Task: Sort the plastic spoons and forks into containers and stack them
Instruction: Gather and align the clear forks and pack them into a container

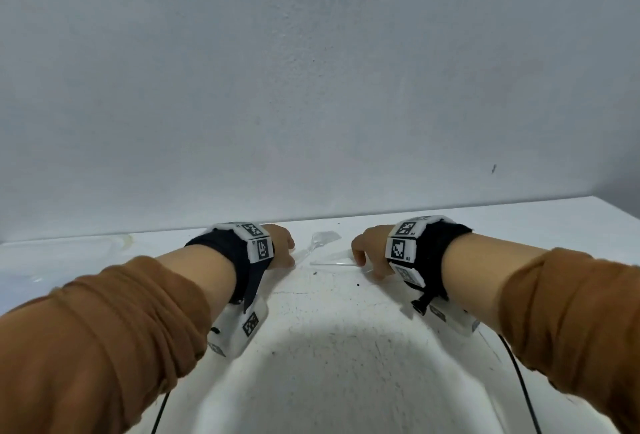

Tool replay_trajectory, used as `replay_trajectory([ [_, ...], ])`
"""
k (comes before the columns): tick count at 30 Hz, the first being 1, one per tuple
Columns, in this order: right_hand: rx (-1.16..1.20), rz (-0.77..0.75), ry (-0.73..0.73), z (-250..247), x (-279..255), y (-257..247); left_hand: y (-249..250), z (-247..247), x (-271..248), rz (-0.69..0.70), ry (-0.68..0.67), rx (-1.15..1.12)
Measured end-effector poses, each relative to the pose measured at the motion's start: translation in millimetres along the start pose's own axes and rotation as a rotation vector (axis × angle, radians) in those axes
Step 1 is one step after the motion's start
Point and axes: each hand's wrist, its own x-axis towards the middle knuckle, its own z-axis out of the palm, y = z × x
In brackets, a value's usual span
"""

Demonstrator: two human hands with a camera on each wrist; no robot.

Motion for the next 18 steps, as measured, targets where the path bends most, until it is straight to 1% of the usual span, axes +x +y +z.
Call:
replay_trajectory([
  [5, 0.097, -0.004, 0.032, 5, 6, 7, -3, 8, 5, -0.026, 0.012, -0.049],
  [8, 0.104, -0.011, 0.07, 11, 6, 8, -5, 9, 6, -0.02, 0.036, -0.066],
  [11, 0.066, 0.011, 0.075, 11, 4, 8, -8, 6, 5, -0.039, -0.006, -0.097],
  [13, 0.075, 0.034, 0.123, 8, -2, 11, -9, 3, 3, -0.052, -0.013, -0.114],
  [15, 0.113, 0.056, 0.189, 2, -11, 17, -10, 2, 2, -0.041, 0.017, -0.121],
  [18, 0.241, 0.096, 0.34, -9, -23, 30, -7, 0, 3, -0.02, 0.049, -0.115],
])
